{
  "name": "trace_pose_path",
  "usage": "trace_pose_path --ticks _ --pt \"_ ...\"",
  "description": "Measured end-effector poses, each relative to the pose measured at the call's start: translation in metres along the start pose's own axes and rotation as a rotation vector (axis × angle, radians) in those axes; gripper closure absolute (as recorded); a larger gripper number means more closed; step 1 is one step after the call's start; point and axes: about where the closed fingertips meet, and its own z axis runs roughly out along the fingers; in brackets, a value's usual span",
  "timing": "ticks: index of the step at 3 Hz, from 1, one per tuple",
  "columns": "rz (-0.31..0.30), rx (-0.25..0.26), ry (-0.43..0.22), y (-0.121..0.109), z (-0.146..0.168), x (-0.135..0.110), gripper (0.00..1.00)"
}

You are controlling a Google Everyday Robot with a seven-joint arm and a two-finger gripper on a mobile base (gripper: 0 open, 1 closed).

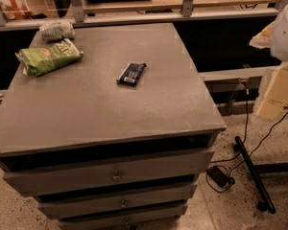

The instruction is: Pick green jalapeno chip bag

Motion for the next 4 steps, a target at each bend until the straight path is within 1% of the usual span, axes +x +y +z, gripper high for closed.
trace_pose_path --ticks 1,2,3,4 --pt "0.0 0.0 0.0 0.0 0.0 0.0 0.0" --pt "-0.008 0.004 -0.077 -0.002 -0.003 -0.017 0.0" --pt "-0.026 0.021 -0.271 -0.011 -0.009 -0.068 0.0" --pt "-0.061 0.042 -0.501 -0.03 -0.001 -0.141 0.0"
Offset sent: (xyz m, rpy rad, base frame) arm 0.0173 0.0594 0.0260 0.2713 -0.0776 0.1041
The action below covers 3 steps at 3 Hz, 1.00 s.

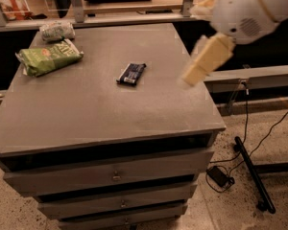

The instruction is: Pick green jalapeno chip bag

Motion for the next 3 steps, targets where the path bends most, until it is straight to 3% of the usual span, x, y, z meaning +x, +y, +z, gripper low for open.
trace_pose_path --ticks 1,2,3 --pt "-0.014 0.012 -0.102 -0.014 0.03 -0.029 0.0" --pt "0.014 0.029 -0.14 -0.032 0.068 -0.047 0.0" --pt "0.024 0.037 -0.148 -0.035 0.072 -0.053 0.0"
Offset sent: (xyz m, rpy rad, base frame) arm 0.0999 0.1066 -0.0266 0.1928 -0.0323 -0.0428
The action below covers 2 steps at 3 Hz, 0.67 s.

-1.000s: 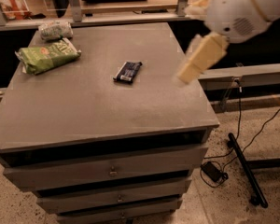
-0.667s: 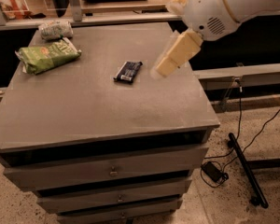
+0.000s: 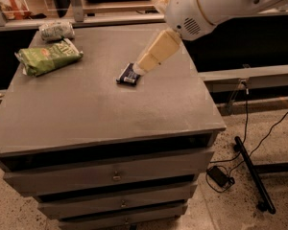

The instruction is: Pick green jalapeno chip bag

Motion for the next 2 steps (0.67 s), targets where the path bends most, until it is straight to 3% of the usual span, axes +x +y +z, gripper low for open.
trace_pose_path --ticks 1,2 --pt "0.015 0.007 -0.005 0.003 0.009 0.003 0.0" --pt "0.047 0.022 -0.052 0.003 0.034 0.015 0.0"
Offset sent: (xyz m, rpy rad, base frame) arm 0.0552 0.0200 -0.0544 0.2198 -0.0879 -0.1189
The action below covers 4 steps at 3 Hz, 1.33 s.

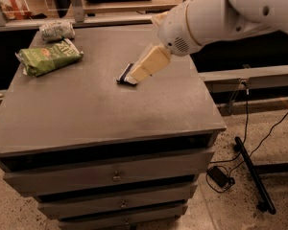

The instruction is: Pick green jalapeno chip bag

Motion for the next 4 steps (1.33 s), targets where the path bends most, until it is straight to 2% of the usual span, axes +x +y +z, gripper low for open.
trace_pose_path --ticks 1,2,3,4 --pt "0.015 0.061 -0.058 -0.017 0.029 0.008 0.0" --pt "0.009 0.1 -0.098 -0.034 0.057 0.005 0.0" --pt "0.027 0.109 -0.091 -0.048 0.099 0.002 0.0" --pt "0.06 0.094 -0.105 -0.055 0.139 -0.008 0.0"
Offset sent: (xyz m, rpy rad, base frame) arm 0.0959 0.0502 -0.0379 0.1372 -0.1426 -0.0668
